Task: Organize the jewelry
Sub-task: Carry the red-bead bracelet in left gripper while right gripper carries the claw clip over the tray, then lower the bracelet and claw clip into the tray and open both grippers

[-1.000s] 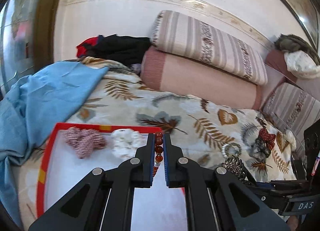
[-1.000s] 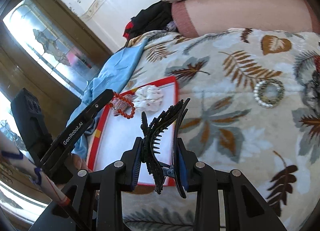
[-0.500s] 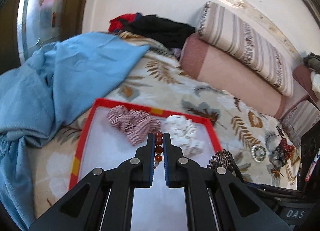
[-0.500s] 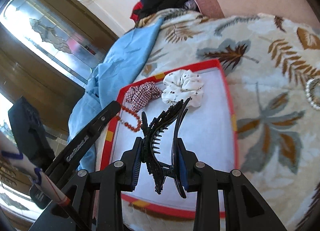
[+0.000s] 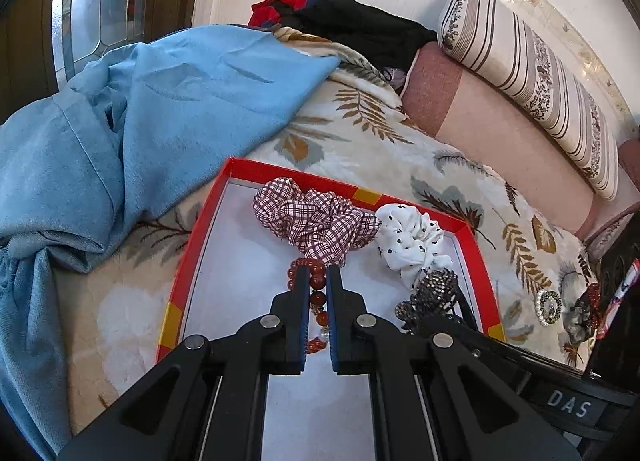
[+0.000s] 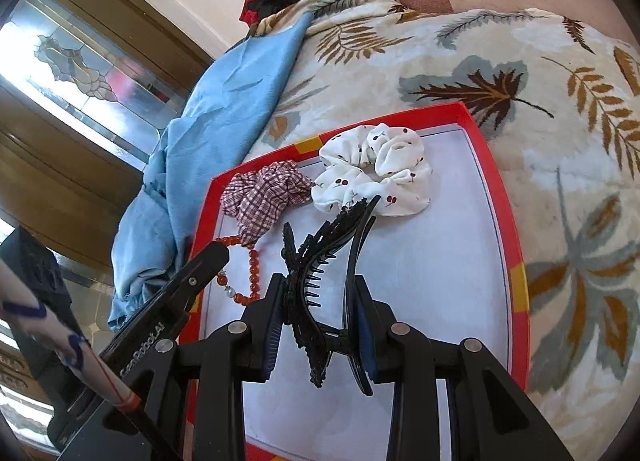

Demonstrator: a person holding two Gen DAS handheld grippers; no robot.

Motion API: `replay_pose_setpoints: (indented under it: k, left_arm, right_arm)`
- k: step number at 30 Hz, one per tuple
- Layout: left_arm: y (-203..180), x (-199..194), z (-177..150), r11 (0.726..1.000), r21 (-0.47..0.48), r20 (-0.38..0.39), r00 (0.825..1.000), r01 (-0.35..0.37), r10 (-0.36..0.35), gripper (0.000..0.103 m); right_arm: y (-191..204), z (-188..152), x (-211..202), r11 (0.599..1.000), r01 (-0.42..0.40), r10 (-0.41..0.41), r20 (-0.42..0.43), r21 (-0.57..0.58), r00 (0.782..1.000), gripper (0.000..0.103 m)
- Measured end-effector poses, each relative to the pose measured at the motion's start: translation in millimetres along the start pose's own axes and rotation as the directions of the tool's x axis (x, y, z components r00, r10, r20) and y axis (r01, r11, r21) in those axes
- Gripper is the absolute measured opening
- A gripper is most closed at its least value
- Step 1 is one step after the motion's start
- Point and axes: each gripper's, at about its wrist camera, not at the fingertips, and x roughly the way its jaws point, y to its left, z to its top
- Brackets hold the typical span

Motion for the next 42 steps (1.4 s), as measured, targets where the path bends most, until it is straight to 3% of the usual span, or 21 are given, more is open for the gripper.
replay_pose_setpoints:
  k: [10,22,27,42]
  left_arm:
    - [-1,18,0,1.000,-0.015,-0.064,0.998,-0.014,0.013,0.007]
    - [-9,19,-1,1.000,0.000,-0.061,0.998,-0.024,0.024,0.007]
    - [-12,15,0,1.000,0.009,-0.043,0.999,-0.022,0.023,0.008]
    - [-18,-11,5,0.997,0.036,0.088,0.994,-0.062,0.058,0.017]
  right_arm:
    - [-15,4,11,1.000,0.017,-0.017,-0.005,0.013,1.000,0.035]
    - [-19,2,7,1.000,-0.002,0.002,-0.012,0.020,1.000,0.039]
    - [-17,0,-1,1.000,-0.025,0.025,-0.008,0.019,1.000,0.048]
    - [-7,-10,-39,0.999,-0.044,0.045,0.038,-0.020,0.998,0.049]
